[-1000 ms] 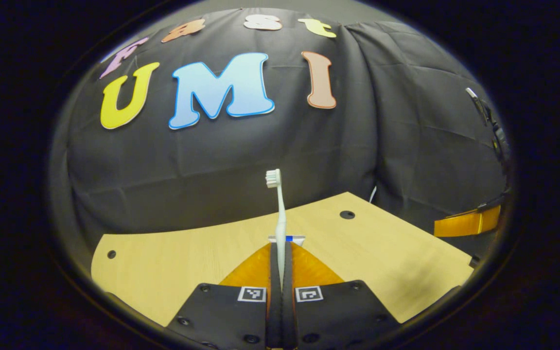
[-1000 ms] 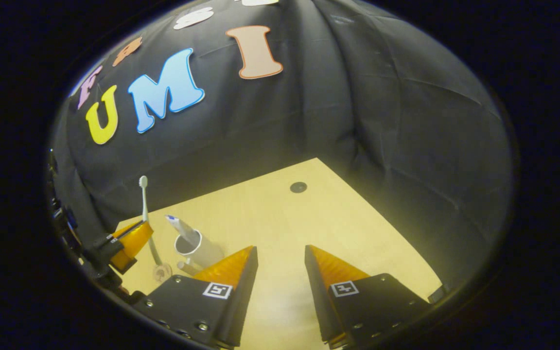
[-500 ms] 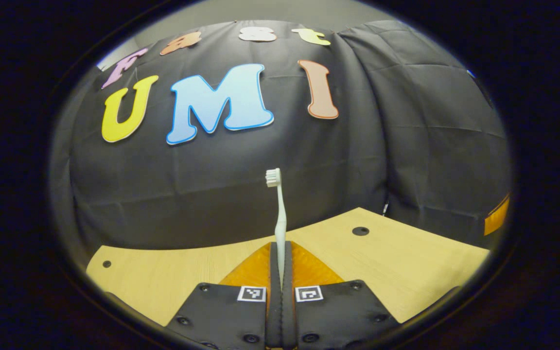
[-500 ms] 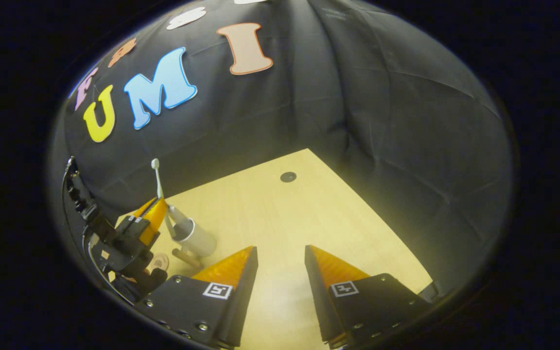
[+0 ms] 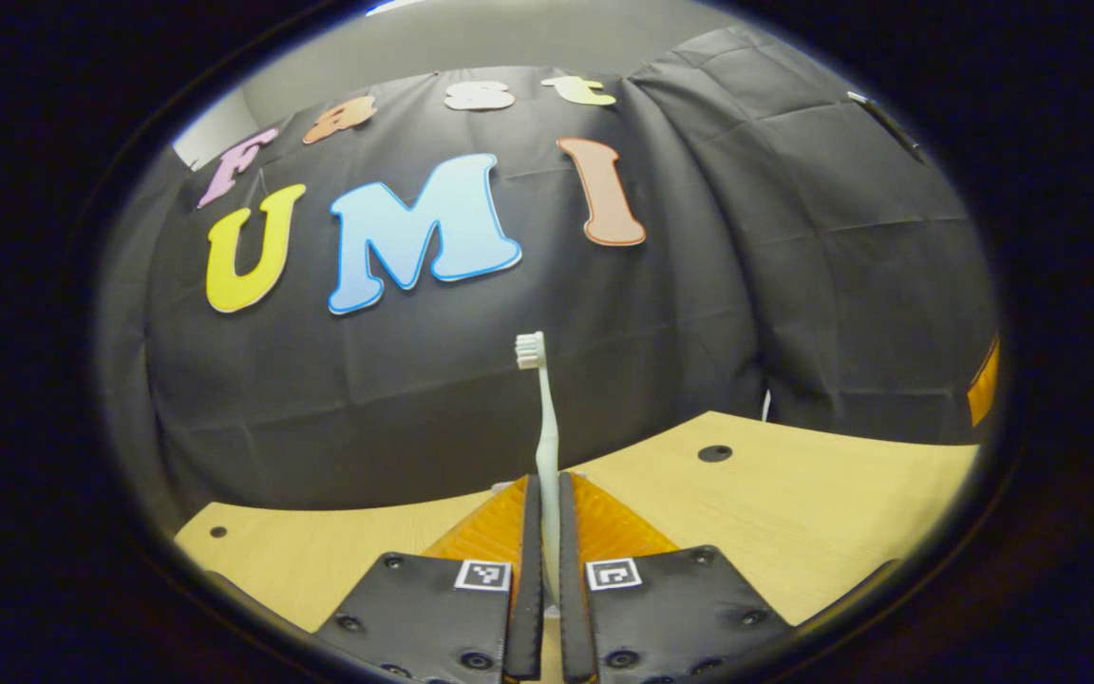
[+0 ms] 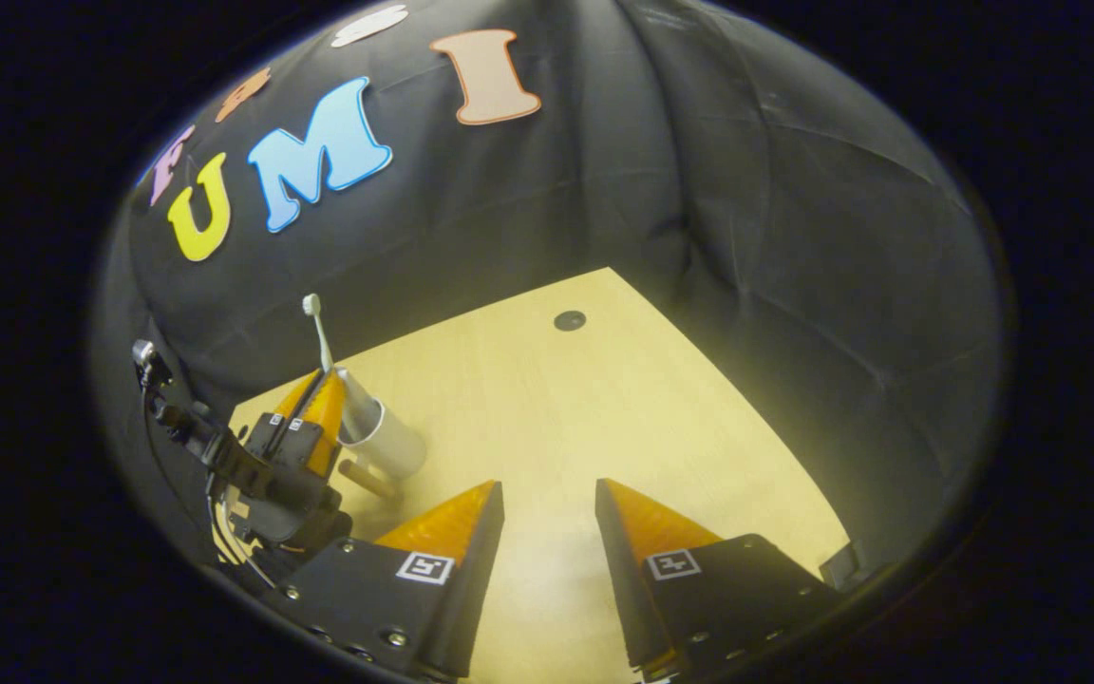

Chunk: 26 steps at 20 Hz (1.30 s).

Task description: Put the toothbrush and toothpaste on the desktop into the cup, then pick up the cup and place it on the coaster on the desktop.

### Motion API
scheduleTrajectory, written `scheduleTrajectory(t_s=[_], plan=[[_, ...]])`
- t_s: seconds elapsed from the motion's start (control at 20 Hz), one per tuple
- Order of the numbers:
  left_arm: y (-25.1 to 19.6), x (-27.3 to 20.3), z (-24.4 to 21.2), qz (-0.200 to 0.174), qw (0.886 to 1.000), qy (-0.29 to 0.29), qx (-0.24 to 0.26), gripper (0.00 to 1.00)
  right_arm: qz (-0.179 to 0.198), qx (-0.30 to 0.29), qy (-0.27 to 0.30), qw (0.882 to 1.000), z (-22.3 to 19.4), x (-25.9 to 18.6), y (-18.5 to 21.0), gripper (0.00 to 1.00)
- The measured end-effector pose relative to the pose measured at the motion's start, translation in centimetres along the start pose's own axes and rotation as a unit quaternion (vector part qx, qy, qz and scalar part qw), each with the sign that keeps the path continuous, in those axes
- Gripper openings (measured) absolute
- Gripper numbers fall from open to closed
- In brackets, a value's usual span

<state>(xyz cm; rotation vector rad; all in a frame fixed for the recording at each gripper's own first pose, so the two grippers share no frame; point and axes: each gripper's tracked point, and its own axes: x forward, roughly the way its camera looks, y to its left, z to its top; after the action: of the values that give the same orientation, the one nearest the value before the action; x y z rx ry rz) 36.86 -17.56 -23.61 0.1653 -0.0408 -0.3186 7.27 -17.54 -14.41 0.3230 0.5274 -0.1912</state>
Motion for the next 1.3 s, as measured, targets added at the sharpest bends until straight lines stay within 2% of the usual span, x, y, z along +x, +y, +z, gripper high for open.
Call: scheduleTrajectory(t_s=[0.1,0.15,0.35,0.4,0.45,0.5,0.55,0.6,0.65,0.8,0.85,0.9,0.95,1.1,1.15,1.2,1.25,1.3], plan=[[-0.2,-0.5,-0.2,0.000,1.000,0.005,-0.003,0.27,0.000,-0.005,0.002,1.000,-0.2,0.0,0.0,0.59],[-0.2,-0.7,-0.1,0.003,1.000,0.005,-0.003,0.23,0.001,-0.005,0.003,1.000,-0.3,-0.1,0.1,0.59],[-0.1,-1.5,0.7,0.007,1.000,0.003,-0.015,0.25,0.009,-0.002,0.004,1.000,-0.7,-0.1,0.5,0.59],[-0.1,-1.8,0.8,0.009,1.000,0.004,-0.016,0.18,0.011,-0.001,0.005,1.000,-0.7,-0.1,0.7,0.58],[-0.1,-2.1,0.9,0.010,1.000,0.005,-0.016,0.18,0.013,-0.001,0.004,1.000,-0.9,-0.2,0.8,0.59],[0.0,-2.5,1.0,0.011,1.000,0.006,-0.017,0.25,0.015,-0.002,0.003,1.000,-0.9,-0.3,0.9,0.59],[0.2,-2.7,1.1,0.014,1.000,0.007,-0.017,0.19,0.018,-0.002,0.002,1.000,-0.8,-0.3,1.2,0.59],[0.4,-3.1,1.2,0.015,1.000,0.008,-0.019,0.19,0.019,-0.003,0.002,1.000,-0.8,-0.1,1.3,0.59],[0.5,-3.4,1.4,0.017,1.000,0.008,-0.022,0.25,0.021,-0.004,0.002,1.000,-0.9,-0.1,1.6,0.58],[0.9,-4.8,3.6,0.017,0.999,-0.017,-0.034,0.27,0.027,-0.004,0.000,1.000,-1.0,-0.4,2.4,0.59],[1.1,-5.1,4.5,0.017,0.999,-0.027,-0.037,0.36,0.030,-0.004,-0.001,1.000,-0.9,-0.4,2.7,0.59],[1.3,-5.5,5.2,0.018,0.999,-0.032,-0.038,0.39,0.033,-0.003,-0.002,0.999,-0.9,-0.4,3.0,0.58],[1.3,-6.0,5.8,0.021,0.998,-0.036,-0.037,0.39,0.037,-0.003,-0.003,0.999,-0.9,-0.4,3.4,0.59],[1.8,-7.8,7.4,0.027,0.998,-0.041,-0.036,0.30,0.052,-0.011,-0.002,0.999,-1.1,-0.3,5.0,0.59],[2.2,-8.4,7.6,0.030,0.998,-0.039,-0.038,0.39,0.058,-0.016,0.000,0.998,-1.3,-0.1,5.6,0.59],[2.9,-9.0,7.7,0.034,0.998,-0.035,-0.040,0.40,0.065,-0.021,0.003,0.998,-1.5,0.1,6.3,0.59],[3.4,-9.8,7.7,0.037,0.998,-0.031,-0.044,0.35,0.071,-0.026,0.006,0.997,-1.7,0.4,7.1,0.59],[3.9,-10.7,7.7,0.041,0.998,-0.026,-0.047,0.39,0.078,-0.031,0.010,0.996,-1.8,0.6,7.9,0.59]])
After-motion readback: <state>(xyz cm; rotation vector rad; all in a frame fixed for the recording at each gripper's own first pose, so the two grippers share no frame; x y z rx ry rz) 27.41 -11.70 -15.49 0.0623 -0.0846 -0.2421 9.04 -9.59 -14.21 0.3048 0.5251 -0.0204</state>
